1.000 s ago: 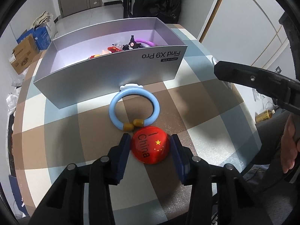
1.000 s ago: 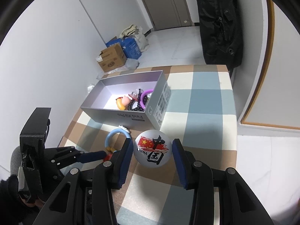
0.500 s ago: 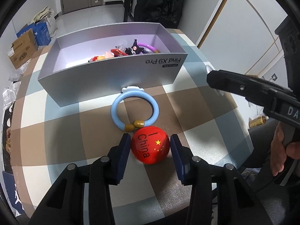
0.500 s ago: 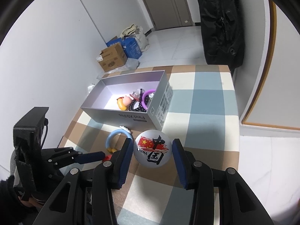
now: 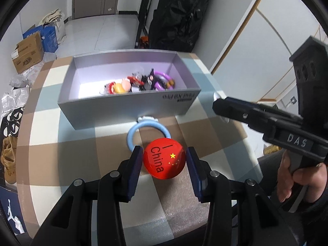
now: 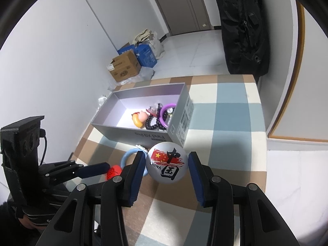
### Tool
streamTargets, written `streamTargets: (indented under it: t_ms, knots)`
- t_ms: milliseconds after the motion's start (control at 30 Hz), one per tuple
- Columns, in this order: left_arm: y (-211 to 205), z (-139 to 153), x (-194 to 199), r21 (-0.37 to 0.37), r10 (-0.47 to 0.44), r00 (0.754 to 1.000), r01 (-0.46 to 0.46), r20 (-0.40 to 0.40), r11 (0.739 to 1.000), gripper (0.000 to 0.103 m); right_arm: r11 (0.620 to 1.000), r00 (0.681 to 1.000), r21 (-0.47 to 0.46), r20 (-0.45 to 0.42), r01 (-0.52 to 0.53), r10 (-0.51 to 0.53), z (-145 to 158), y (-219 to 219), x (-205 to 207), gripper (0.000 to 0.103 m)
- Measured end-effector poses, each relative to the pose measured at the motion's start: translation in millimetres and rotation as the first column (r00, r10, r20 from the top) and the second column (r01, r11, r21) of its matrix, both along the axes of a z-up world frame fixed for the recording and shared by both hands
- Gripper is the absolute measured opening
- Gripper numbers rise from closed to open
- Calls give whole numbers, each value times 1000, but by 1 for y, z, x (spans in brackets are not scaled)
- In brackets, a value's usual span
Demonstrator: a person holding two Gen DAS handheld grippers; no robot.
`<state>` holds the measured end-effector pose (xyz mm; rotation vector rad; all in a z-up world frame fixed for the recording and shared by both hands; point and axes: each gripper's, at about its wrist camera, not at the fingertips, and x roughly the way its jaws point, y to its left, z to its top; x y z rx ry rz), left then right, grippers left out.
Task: Organize jewelry
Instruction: 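Carry both badges with both grippers into the silver box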
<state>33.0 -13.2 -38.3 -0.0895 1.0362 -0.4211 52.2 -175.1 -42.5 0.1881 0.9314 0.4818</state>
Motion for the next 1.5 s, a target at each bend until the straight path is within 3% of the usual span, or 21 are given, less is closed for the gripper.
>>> streamTargets:
  t_ms: [267,667,1200,1500]
  knots:
    - [12,15,14,-71,57,997,-54,46,996,38,999,1000,49,25,0,-1,11,5,7,42]
    - [29,32,37,-114,127,986,-114,110,987,38,991,999,131,38,-12,7,25,19,27,42]
    - [47,24,78,-156,197,979,-185,60,970,38,986,1000,167,-18,15,-12,16,28,65,42]
    - [46,14,92,-121,216,976,-211,33,970,38,981,998,194,-61,28,-17,6,33,85,42]
